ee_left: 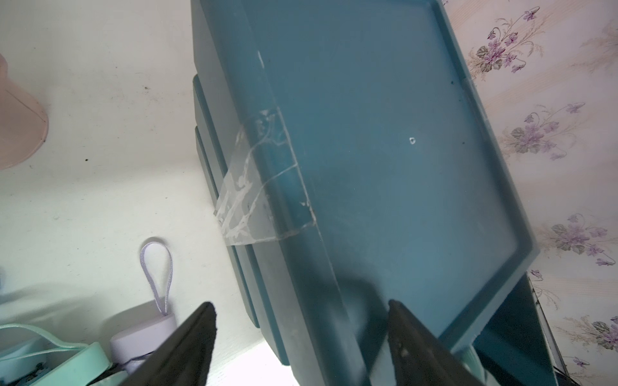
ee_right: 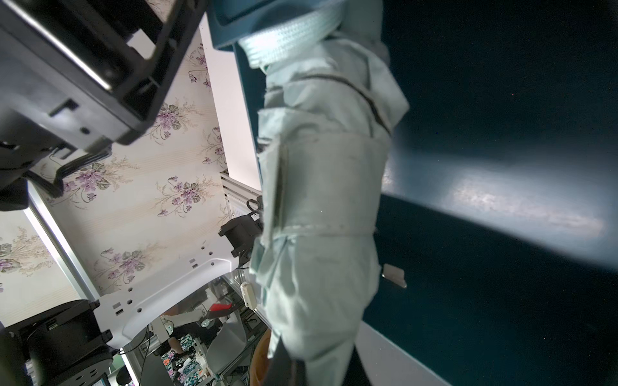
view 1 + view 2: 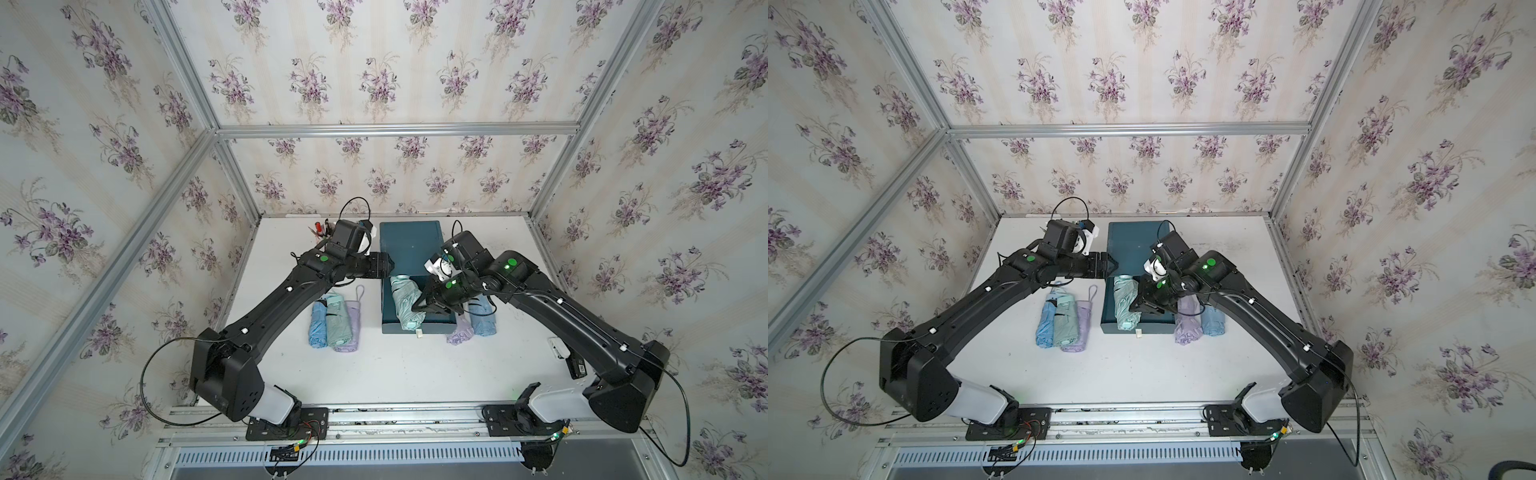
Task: Place the umbrella in the drawer by color
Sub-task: Place the umbrella in the drawer.
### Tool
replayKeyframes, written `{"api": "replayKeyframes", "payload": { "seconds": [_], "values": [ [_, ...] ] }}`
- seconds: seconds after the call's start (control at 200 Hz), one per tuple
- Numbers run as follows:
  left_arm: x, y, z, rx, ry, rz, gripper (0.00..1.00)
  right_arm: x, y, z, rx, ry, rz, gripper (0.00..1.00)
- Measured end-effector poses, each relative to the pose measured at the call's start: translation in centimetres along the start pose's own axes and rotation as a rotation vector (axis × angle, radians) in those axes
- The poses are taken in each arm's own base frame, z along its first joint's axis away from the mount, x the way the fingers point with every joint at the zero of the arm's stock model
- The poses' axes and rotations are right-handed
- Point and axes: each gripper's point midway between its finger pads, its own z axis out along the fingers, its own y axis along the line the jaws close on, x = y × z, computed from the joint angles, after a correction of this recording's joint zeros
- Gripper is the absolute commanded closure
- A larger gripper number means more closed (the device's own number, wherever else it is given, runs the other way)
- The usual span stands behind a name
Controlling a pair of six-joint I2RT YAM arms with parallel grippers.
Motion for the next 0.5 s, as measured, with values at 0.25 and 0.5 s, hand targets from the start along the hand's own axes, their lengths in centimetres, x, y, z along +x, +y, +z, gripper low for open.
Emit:
{"api": "replayKeyframes", "payload": {
  "seconds": [0.25, 0.5],
  "values": [
    [0.1, -0.4, 0.3, 0.039, -0.014, 0.007, 0.3, -1.5, 0.4, 0.7, -0.012, -0.037, -0.015, 1.0],
    [0.9, -0.8, -0.1, 0.067, -0.029, 0.014, 0.3, -2.6, 0.0, 1.8, -0.003, -0.068, -0.003, 1.0]
  ]
}}
